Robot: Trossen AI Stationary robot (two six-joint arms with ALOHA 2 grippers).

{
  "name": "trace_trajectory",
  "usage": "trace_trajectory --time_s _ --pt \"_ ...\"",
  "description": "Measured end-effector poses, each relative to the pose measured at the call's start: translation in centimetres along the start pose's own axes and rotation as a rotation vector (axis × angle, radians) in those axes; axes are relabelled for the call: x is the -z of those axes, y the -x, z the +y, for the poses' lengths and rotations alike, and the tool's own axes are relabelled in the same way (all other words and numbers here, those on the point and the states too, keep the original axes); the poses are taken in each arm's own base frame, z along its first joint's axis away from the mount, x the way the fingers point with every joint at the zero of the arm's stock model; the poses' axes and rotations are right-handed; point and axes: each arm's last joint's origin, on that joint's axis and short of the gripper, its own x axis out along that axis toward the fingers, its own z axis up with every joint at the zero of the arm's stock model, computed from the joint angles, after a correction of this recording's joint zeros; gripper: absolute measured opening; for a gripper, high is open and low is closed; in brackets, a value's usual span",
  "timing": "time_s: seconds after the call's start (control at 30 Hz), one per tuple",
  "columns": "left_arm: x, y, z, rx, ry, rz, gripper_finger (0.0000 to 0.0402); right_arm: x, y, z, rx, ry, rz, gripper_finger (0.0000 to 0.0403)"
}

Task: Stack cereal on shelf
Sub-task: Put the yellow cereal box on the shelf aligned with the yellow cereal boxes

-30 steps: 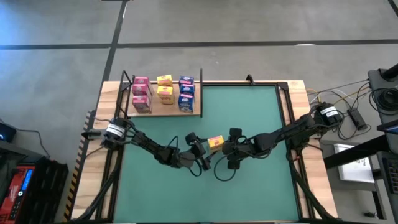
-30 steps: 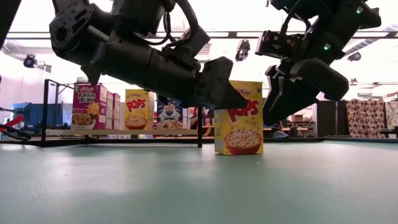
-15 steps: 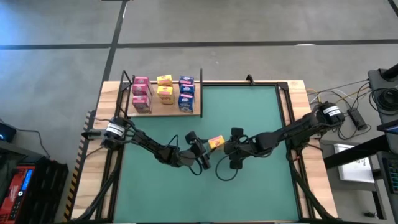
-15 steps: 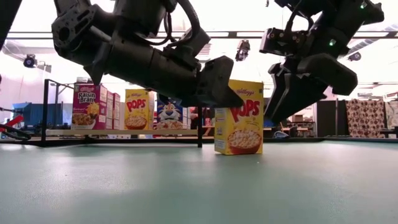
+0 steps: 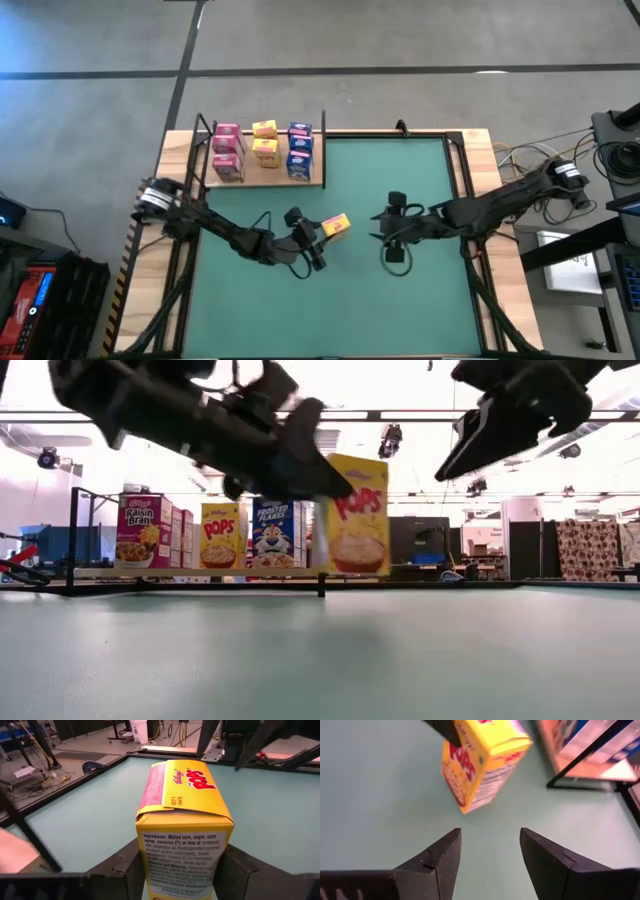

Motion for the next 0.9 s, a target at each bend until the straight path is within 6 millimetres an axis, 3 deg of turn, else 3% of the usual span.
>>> trace_trajectory --time_s 0.27,0.47,0.6,0.9 --pt "-1.3 5.1 2.7 0.039 0.064 -0.046 0.0163 2.8 0.9 -0.6 -0.019 -0.088 -0.265 0.0192" --pt "-2.0 8.1 5.3 0.053 0.069 -0.080 0.0163 5.0 0.6 -0.7 -0.026 -0.126 -0.320 0.0192" --pt "-1.4 9.4 7.2 0.009 0.071 -0.092 0.0163 6.1 0.4 -0.7 -0.028 -0.139 -0.349 0.0191" --pt "3.0 10.9 10.5 -0.157 0.039 -0.046 0.0163 8.6 -0.3 -0.6 -0.034 -0.221 -0.388 0.0192"
